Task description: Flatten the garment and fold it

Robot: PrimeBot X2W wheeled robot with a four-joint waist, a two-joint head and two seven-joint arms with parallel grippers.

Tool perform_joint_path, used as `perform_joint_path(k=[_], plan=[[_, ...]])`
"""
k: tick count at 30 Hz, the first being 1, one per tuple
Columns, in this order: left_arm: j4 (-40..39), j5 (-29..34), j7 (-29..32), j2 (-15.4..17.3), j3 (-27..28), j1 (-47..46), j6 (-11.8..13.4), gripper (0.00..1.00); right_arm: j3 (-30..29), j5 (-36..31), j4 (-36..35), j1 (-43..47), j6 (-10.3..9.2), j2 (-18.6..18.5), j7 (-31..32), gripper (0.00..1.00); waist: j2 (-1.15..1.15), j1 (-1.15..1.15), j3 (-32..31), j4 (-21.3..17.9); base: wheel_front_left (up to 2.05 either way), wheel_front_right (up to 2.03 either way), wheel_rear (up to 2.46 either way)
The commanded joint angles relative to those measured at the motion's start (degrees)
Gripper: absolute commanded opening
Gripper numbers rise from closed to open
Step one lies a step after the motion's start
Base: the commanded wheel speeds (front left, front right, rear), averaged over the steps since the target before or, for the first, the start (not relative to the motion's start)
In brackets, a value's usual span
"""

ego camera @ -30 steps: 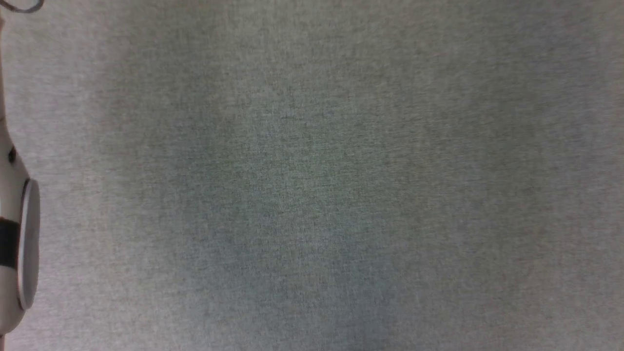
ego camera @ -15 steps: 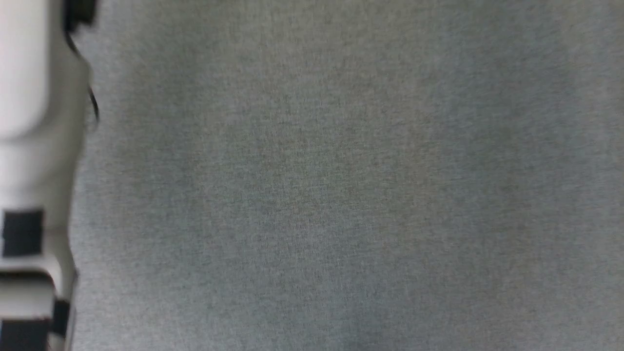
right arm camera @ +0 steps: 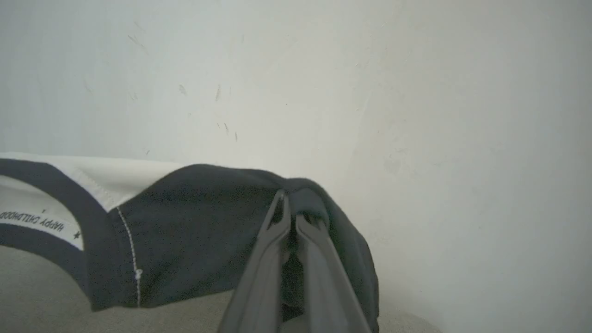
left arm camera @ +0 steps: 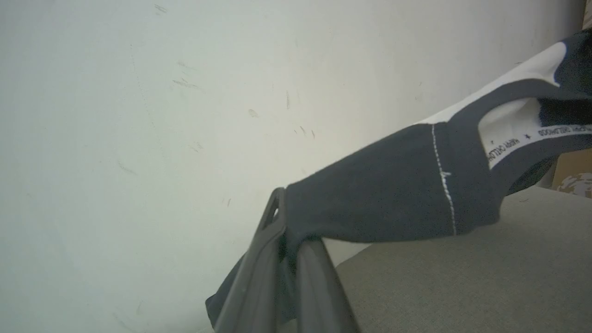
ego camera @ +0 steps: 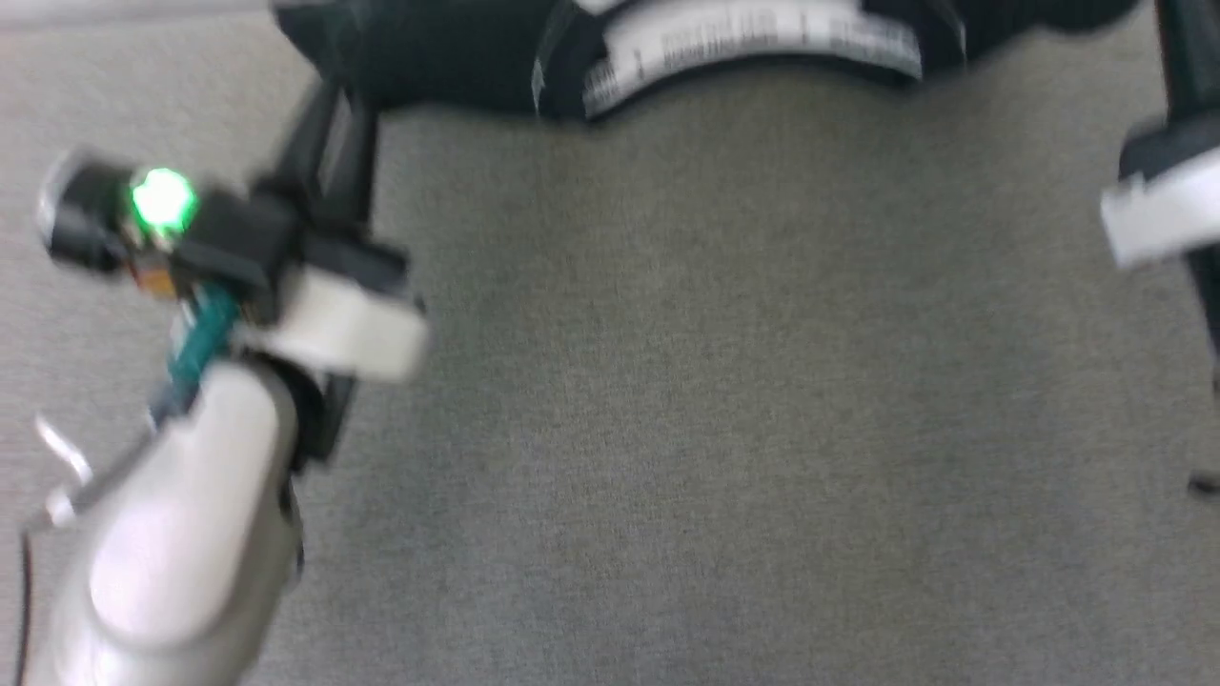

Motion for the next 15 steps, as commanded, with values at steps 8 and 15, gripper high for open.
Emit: perform_joint_path(k=[8, 15], plan=[[-10.6, -0.4, 4.1, 1.6, -2.0, 18.6, 5.1, 0.0, -7.0, -1.9, -12.8, 22.0, -0.1, 6.6, 4.2, 0.0, 0.0, 0.02, -12.3, 1.6, 0.0, 0.0, 0.0], [-14.8, -1.3, 6.4, 2.3, -3.0, 30.5, 8.4, 0.0, -10.0, -3.1, -19.2, 34.6, -0.1, 12.0, 6.2, 0.0, 0.0, 0.02, -16.6, 2.1, 0.0, 0.0, 0.0]])
